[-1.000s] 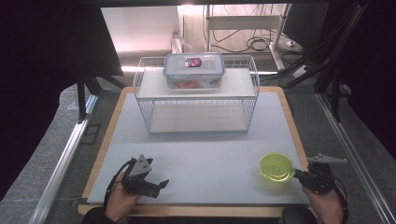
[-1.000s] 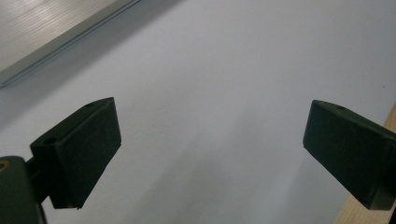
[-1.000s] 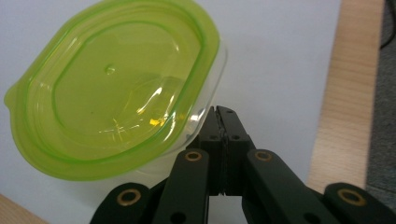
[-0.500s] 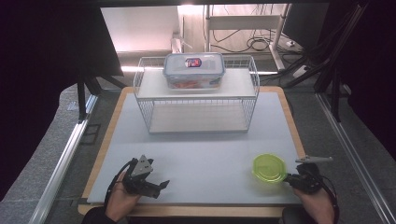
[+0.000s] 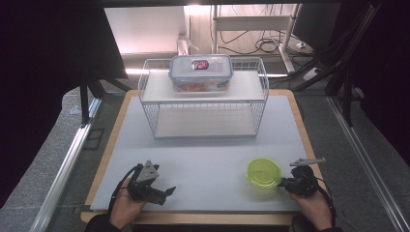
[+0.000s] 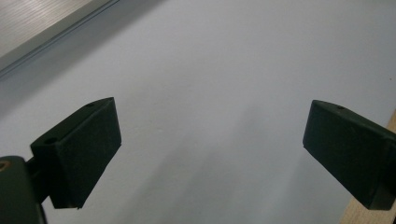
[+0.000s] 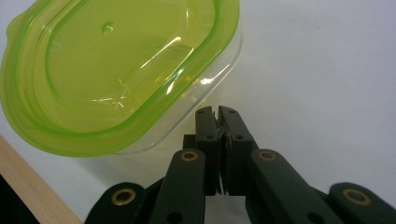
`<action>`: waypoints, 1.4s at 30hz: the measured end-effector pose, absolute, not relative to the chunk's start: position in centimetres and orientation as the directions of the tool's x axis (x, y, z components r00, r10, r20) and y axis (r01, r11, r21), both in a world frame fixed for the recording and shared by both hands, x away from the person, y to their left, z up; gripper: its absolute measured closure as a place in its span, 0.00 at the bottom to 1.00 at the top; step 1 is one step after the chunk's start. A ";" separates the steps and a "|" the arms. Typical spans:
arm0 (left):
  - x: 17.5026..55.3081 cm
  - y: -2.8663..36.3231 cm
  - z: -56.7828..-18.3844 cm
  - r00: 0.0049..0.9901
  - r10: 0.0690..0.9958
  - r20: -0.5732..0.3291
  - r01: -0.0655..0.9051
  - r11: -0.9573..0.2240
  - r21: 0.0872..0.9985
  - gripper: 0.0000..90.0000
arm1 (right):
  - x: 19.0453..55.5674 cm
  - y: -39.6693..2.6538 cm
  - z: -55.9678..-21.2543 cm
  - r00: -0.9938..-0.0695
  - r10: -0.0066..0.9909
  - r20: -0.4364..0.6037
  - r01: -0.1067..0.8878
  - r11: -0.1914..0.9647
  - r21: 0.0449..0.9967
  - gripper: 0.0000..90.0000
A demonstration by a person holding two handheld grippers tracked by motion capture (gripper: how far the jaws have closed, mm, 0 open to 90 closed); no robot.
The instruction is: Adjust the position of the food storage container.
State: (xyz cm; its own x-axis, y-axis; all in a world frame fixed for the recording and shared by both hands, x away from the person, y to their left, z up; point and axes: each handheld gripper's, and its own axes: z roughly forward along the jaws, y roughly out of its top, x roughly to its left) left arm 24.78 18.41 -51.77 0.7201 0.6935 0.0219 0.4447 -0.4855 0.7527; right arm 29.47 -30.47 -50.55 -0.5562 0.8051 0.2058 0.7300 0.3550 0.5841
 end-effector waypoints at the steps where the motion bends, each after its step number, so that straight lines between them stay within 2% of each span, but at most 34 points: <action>1: 24.8 18.4 -51.8 0.720 0.694 0.020 0.446 -0.484 0.753 0.05 | 29.6 -30.2 -50.6 -0.562 0.801 0.207 0.727 0.360 0.584 0.98; 16: 24.9 18.5 -51.8 0.719 0.695 0.016 0.449 -0.481 0.753 0.05 | 30.9 -25.4 -51.1 -0.649 0.739 0.180 0.676 0.451 0.583 0.98; 42: 25.0 18.3 -52.0 0.726 0.688 0.012 0.449 -0.487 0.749 0.05 | 32.7 -17.2 -51.5 -0.751 0.627 0.205 0.610 0.540 0.580 0.98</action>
